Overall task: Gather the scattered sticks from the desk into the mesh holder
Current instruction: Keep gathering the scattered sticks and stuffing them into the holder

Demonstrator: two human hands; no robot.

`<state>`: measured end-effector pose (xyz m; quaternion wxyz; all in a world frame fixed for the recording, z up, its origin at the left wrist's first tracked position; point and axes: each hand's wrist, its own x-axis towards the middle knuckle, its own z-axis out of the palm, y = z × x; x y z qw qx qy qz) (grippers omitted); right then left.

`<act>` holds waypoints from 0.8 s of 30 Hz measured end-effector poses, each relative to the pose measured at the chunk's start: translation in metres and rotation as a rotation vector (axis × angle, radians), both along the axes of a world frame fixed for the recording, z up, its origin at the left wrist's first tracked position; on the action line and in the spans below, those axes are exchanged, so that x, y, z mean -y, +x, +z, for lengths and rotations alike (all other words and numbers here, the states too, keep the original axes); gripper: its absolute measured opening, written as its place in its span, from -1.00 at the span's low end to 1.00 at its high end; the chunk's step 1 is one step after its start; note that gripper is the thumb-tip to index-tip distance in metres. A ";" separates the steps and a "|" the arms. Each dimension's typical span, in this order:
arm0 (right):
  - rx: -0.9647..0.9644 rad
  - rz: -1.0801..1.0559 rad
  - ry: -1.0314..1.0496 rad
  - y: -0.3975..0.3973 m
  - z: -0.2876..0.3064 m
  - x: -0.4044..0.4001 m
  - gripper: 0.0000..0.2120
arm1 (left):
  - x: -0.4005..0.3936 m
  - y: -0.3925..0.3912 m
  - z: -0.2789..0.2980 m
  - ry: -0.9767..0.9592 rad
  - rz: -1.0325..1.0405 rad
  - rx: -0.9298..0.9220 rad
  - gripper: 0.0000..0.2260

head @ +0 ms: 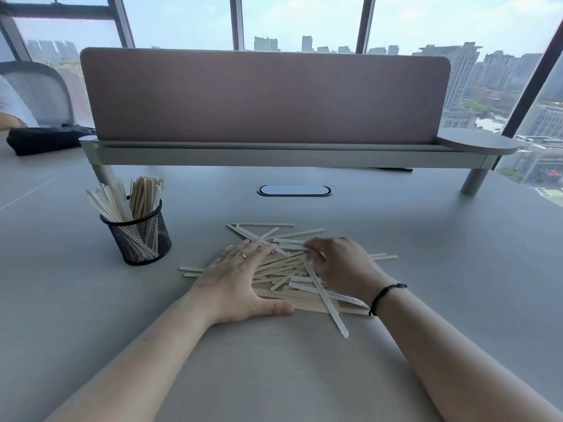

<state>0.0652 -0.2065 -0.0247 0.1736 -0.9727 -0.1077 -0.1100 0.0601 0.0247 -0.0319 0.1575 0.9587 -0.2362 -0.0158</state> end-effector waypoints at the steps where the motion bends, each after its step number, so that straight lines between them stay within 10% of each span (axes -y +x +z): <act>1: -0.008 0.025 0.035 0.001 0.000 -0.002 -0.70 | -0.001 0.001 -0.002 -0.007 -0.003 0.012 0.11; 11: -0.225 0.039 -0.038 0.064 -0.003 -0.016 -0.24 | -0.004 0.000 -0.002 -0.104 -0.052 0.093 -0.03; 24: -0.287 0.304 0.054 0.019 0.000 -0.020 -0.57 | -0.002 0.002 -0.001 -0.066 0.040 0.048 -0.02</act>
